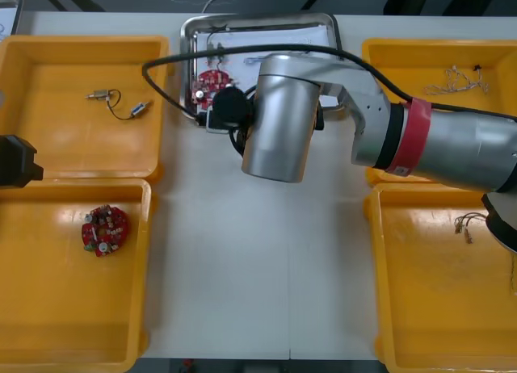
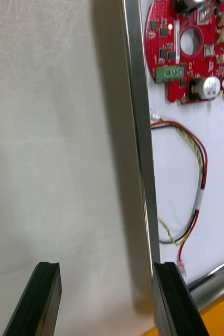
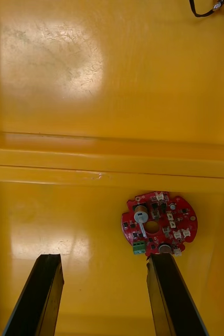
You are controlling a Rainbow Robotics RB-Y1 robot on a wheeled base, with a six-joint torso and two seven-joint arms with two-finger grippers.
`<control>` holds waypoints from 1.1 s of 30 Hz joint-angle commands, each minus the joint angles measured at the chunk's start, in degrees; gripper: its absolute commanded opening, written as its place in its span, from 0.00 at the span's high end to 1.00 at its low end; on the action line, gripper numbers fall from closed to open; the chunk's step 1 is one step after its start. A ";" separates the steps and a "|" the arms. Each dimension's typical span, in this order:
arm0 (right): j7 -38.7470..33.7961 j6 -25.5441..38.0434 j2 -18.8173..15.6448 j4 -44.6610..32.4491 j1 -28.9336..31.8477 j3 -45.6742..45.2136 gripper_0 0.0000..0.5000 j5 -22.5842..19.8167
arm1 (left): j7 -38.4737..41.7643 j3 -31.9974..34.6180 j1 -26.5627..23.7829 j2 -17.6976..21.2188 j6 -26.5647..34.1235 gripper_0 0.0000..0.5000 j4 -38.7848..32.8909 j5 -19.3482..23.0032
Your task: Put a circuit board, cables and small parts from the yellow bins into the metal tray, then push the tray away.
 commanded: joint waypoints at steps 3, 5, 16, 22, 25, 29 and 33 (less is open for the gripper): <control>-4.21 6.86 -4.46 -6.52 0.59 -9.67 0.00 -7.52 | -3.92 1.73 1.06 2.39 0.36 0.06 -1.75 -0.10; -7.81 9.32 -6.13 -9.07 1.38 -11.78 0.00 -9.36 | -3.92 1.73 1.06 2.39 0.36 0.06 -1.75 -0.10; -25.83 18.64 -13.43 -18.12 8.15 -20.31 0.00 -15.34 | -3.92 1.73 1.06 2.39 0.36 0.06 -1.75 -0.10; -32.59 21.98 -17.56 -22.07 12.19 -25.67 0.00 -18.77 | -3.92 1.73 1.06 2.39 0.36 0.06 -1.75 -0.10; -35.76 23.30 -19.14 -23.83 14.74 -29.01 0.00 -20.70 | -3.92 1.73 1.06 2.39 0.36 0.06 -1.75 -0.10; -39.54 24.00 -21.52 -26.56 19.04 -33.32 0.00 -22.63 | -3.92 1.73 1.06 2.39 0.36 0.06 -1.75 -0.10; -42.70 24.44 -23.98 -29.98 24.23 -37.98 0.00 -23.34 | -3.92 1.73 1.06 2.39 0.36 0.06 -1.75 -0.10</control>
